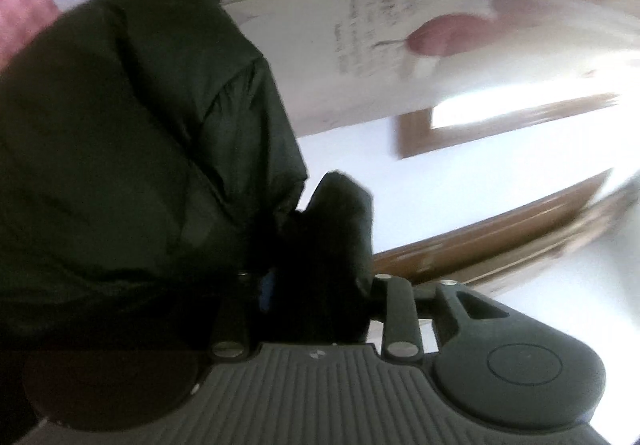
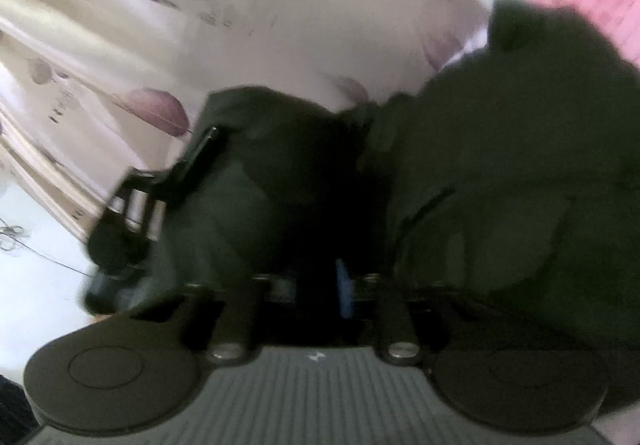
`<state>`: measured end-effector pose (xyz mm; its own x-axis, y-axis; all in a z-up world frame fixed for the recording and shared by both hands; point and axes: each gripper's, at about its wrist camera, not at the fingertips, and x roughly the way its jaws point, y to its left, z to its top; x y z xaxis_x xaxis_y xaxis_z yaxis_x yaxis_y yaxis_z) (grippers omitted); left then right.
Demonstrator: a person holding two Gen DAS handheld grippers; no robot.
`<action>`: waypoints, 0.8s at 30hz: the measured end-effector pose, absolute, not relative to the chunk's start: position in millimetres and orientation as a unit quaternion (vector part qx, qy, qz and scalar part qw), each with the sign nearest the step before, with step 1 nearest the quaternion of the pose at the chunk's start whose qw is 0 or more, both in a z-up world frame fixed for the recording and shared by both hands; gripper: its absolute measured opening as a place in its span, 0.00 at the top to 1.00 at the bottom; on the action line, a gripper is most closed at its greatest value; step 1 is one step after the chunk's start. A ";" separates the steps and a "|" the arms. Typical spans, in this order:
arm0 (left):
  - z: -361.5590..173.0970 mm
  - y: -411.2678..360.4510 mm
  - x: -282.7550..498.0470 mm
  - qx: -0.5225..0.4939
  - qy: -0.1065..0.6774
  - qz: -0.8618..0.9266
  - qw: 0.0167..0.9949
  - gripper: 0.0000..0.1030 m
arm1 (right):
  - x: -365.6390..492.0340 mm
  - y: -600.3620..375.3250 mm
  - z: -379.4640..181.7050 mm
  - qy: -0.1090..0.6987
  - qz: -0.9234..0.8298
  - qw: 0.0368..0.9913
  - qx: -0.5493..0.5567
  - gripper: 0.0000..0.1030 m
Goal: Fold large clothes
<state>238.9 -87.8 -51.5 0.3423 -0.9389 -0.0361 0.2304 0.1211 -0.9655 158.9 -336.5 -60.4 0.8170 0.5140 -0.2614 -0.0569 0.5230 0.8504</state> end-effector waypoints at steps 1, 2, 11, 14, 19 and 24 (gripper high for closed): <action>-55.9 -81.5 234.2 -0.506 0.342 -0.456 0.647 0.60 | 155.3 -339.2 -60.1 0.238 0.171 0.838 0.461 0.29; -63.0 -79.7 231.6 -0.527 0.318 -0.467 0.635 0.59 | 148.6 -340.5 -57.6 0.225 0.174 0.838 0.466 0.12; -86.2 -65.2 202.2 -0.631 0.213 -0.484 0.567 0.58 | 157.2 -335.8 -23.5 0.222 0.166 0.867 0.415 0.09; -72.5 -42.1 184.6 -0.631 0.203 -0.455 0.595 0.23 | 165.6 -332.2 -23.6 0.232 0.163 0.872 0.398 0.09; -67.6 4.0 149.2 -0.599 0.195 -0.428 0.647 0.19 | 178.9 -336.4 -36.9 0.259 0.151 0.870 0.392 0.39; -79.4 3.8 124.6 -0.535 0.244 -0.459 0.666 0.21 | 188.2 -352.8 -39.7 0.261 0.161 0.841 0.445 0.35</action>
<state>124.6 3.8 -79.4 0.4602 -0.8720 0.1666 0.3505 0.0061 -0.9365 188.2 -352.8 -39.7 0.8114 0.5040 -0.2959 -0.0395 0.5524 0.8326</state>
